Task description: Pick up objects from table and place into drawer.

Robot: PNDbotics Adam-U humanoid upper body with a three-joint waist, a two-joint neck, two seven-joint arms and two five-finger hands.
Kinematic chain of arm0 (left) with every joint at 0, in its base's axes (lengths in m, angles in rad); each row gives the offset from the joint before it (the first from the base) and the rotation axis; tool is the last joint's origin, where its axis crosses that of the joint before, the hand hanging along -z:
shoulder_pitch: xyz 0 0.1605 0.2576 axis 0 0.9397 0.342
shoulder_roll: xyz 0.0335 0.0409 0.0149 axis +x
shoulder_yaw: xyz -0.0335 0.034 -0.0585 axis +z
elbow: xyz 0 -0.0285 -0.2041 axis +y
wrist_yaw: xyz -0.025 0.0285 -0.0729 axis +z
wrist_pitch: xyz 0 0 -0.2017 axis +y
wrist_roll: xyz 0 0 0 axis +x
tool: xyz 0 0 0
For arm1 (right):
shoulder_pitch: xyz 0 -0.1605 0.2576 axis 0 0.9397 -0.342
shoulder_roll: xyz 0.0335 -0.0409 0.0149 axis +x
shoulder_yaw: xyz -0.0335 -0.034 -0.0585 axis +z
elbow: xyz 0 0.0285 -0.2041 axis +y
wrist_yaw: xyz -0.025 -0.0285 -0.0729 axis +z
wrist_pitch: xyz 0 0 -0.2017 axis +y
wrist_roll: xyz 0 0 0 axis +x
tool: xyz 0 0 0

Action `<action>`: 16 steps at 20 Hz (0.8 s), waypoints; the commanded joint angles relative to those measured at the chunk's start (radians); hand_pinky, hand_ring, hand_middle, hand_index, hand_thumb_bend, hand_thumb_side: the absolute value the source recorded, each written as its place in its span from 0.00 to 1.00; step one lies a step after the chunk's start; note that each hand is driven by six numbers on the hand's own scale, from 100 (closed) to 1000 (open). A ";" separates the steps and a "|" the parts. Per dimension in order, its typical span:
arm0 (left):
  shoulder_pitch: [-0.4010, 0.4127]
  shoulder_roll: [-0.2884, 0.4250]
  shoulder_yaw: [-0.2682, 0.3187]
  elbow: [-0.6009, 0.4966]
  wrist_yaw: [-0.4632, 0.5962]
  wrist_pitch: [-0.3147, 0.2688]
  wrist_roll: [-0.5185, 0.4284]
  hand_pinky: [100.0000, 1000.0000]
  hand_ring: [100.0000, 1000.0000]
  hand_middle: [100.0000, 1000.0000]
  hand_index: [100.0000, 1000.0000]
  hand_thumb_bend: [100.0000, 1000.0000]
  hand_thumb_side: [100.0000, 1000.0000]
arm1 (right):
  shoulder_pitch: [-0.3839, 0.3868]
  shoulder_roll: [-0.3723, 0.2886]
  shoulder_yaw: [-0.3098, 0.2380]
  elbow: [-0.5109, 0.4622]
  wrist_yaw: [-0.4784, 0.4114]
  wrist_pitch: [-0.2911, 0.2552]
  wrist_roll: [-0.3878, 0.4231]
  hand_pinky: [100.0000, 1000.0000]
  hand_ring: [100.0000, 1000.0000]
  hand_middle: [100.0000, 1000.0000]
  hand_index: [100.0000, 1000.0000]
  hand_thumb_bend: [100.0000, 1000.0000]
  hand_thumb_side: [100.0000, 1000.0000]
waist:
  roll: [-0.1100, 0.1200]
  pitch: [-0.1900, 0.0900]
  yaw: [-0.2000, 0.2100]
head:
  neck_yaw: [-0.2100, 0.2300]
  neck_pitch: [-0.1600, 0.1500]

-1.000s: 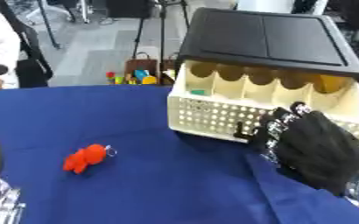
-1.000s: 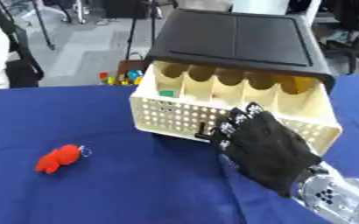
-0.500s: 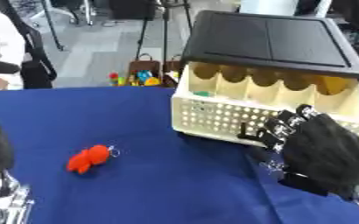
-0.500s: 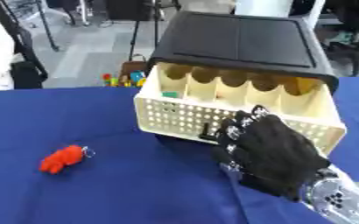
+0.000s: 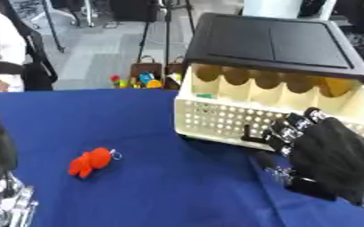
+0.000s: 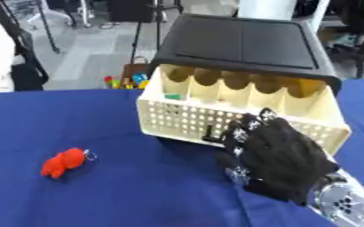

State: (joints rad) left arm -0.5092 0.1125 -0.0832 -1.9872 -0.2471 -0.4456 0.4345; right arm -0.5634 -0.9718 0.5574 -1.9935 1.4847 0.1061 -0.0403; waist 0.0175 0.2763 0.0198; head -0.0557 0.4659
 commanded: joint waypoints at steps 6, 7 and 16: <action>-0.004 0.002 0.004 -0.013 0.001 0.000 -0.005 0.48 0.70 0.66 0.85 0.47 0.79 | -0.033 -0.021 -0.017 -0.007 -0.024 0.021 -0.063 0.00 0.23 0.26 0.60 0.19 0.70 | -0.004 -0.027 -0.008 | 0.009 0.014; -0.003 0.002 0.004 -0.013 0.002 0.000 -0.006 0.48 0.70 0.66 0.85 0.47 0.79 | -0.034 -0.022 -0.018 -0.007 -0.028 0.023 -0.070 0.00 0.23 0.26 0.60 0.19 0.70 | -0.005 -0.028 -0.009 | 0.011 0.015; -0.002 0.002 0.004 -0.013 0.002 0.001 -0.009 0.48 0.70 0.66 0.85 0.47 0.79 | -0.045 -0.032 -0.034 -0.007 -0.054 0.046 -0.127 0.00 0.22 0.25 0.60 0.20 0.69 | -0.006 -0.035 -0.013 | 0.019 0.021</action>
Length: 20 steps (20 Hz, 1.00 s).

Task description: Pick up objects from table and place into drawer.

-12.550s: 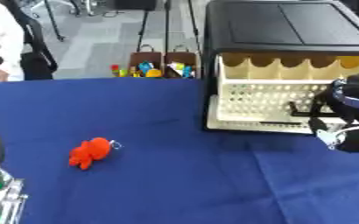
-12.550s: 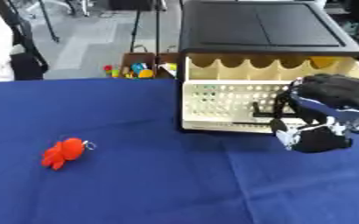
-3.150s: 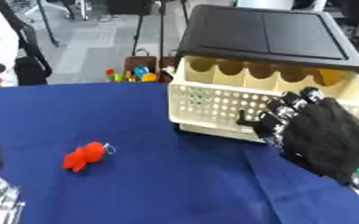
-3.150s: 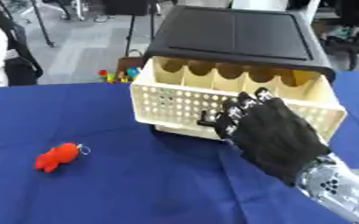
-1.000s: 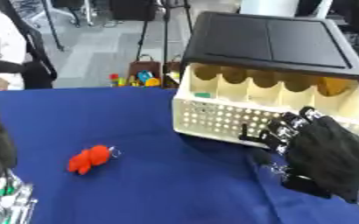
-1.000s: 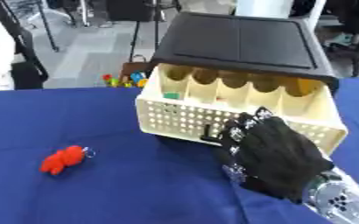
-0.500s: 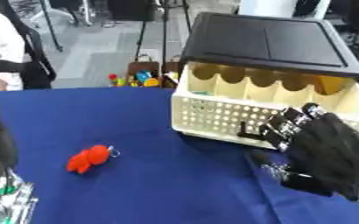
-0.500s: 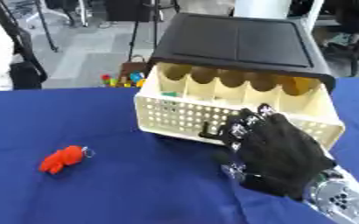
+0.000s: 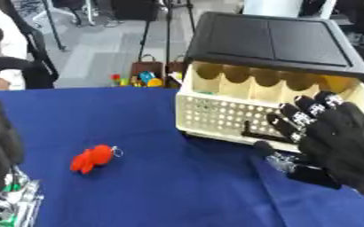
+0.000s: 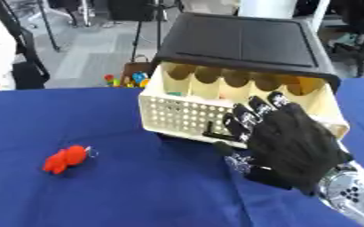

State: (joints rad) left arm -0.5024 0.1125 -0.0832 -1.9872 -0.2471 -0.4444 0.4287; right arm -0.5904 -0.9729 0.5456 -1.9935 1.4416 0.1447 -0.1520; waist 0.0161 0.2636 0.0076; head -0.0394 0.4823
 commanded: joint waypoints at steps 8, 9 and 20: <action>-0.009 0.006 0.007 -0.013 0.001 0.001 -0.004 0.49 0.70 0.66 0.85 0.47 0.78 | -0.055 -0.052 -0.073 -0.007 -0.097 0.038 -0.105 0.00 0.15 0.17 0.56 0.18 0.67 | -0.004 -0.035 -0.008 | 0.019 0.016; -0.009 0.006 0.007 -0.013 0.001 0.001 -0.004 0.49 0.70 0.66 0.85 0.47 0.78 | -0.057 -0.054 -0.088 -0.007 -0.111 0.050 -0.119 0.00 0.13 0.14 0.56 0.16 0.66 | -0.003 -0.036 -0.008 | 0.022 0.016; -0.026 0.027 0.020 -0.013 -0.013 0.017 0.004 0.48 0.70 0.67 0.85 0.48 0.79 | -0.036 -0.057 -0.313 -0.007 -0.281 0.207 -0.288 0.00 0.00 0.00 0.53 0.04 0.62 | 0.004 -0.028 0.004 | 0.046 0.028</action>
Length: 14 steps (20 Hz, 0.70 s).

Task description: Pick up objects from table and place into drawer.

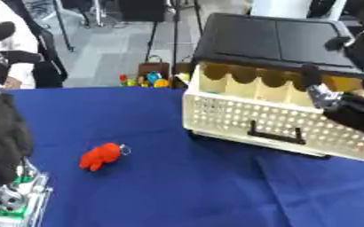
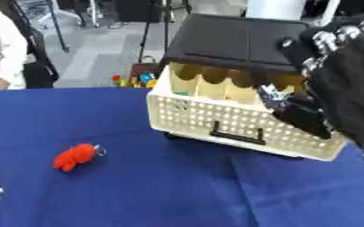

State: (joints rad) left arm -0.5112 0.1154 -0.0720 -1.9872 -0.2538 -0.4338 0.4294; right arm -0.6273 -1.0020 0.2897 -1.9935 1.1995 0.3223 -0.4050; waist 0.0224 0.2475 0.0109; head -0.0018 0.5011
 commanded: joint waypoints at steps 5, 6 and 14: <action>-0.029 0.062 0.025 -0.013 -0.030 0.042 0.010 0.48 0.72 0.69 0.87 0.50 0.78 | 0.013 0.011 -0.148 -0.007 -0.111 0.096 -0.098 0.00 0.05 0.04 0.57 0.00 0.64 | 0.002 -0.009 0.006 | 0.014 0.009; -0.032 0.075 0.031 -0.013 -0.040 0.055 0.008 0.48 0.73 0.70 0.88 0.49 0.77 | 0.011 0.021 -0.169 -0.007 -0.125 0.110 -0.110 0.00 0.09 0.09 0.59 0.00 0.67 | 0.003 -0.008 0.007 | 0.012 0.011; 0.012 0.256 0.076 0.001 -0.143 0.171 -0.072 0.49 0.81 0.76 0.94 0.33 0.81 | 0.005 0.155 -0.296 -0.007 -0.243 0.153 -0.153 0.13 0.35 0.33 0.67 0.00 0.84 | 0.024 -0.007 0.017 | -0.034 0.065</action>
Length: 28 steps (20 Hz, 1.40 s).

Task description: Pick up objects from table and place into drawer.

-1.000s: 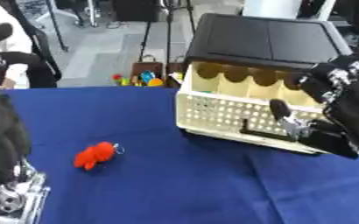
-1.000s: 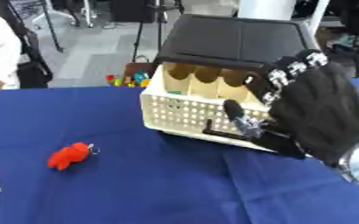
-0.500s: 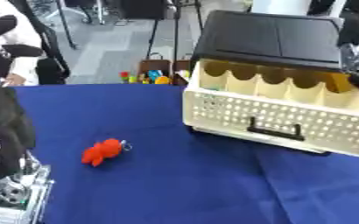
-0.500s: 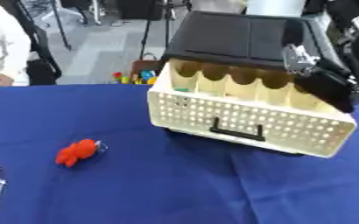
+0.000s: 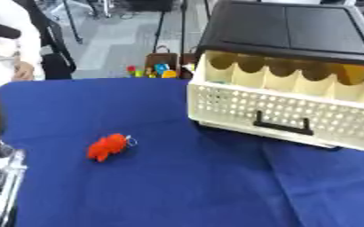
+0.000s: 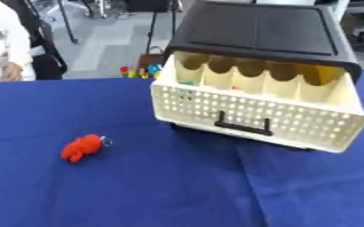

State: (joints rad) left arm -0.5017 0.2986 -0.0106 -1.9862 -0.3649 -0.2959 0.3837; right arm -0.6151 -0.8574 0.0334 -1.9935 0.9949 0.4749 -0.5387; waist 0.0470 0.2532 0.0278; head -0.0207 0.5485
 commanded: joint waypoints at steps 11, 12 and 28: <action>-0.030 0.459 -0.037 -0.014 -0.188 0.480 -0.398 0.55 0.85 0.80 0.94 0.19 0.86 | 0.056 -0.019 -0.136 -0.007 -0.559 -0.313 -0.249 0.25 0.42 0.40 0.67 0.00 0.85 | 0.009 0.011 -0.033 | 0.017 -0.001; -0.035 0.481 -0.041 -0.014 -0.192 0.496 -0.435 0.55 0.85 0.80 0.94 0.19 0.86 | 0.059 -0.019 -0.137 -0.007 -0.563 -0.314 -0.250 0.25 0.42 0.40 0.67 0.00 0.85 | 0.010 0.012 -0.035 | 0.021 -0.001; -0.077 0.746 -0.175 -0.014 -0.101 0.636 -0.940 0.65 0.86 0.82 0.99 0.47 0.88 | 0.091 -0.011 -0.155 -0.007 -0.569 -0.303 -0.282 0.24 0.41 0.37 0.66 0.00 0.82 | 0.018 0.023 -0.060 | 0.079 0.010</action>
State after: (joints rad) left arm -0.5650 0.9991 -0.1894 -1.9878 -0.4744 0.3335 -0.5311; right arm -0.5174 -0.8409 -0.1057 -1.9934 0.4371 0.1701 -0.8134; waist 0.0678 0.2903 -0.0319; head 0.0519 0.5533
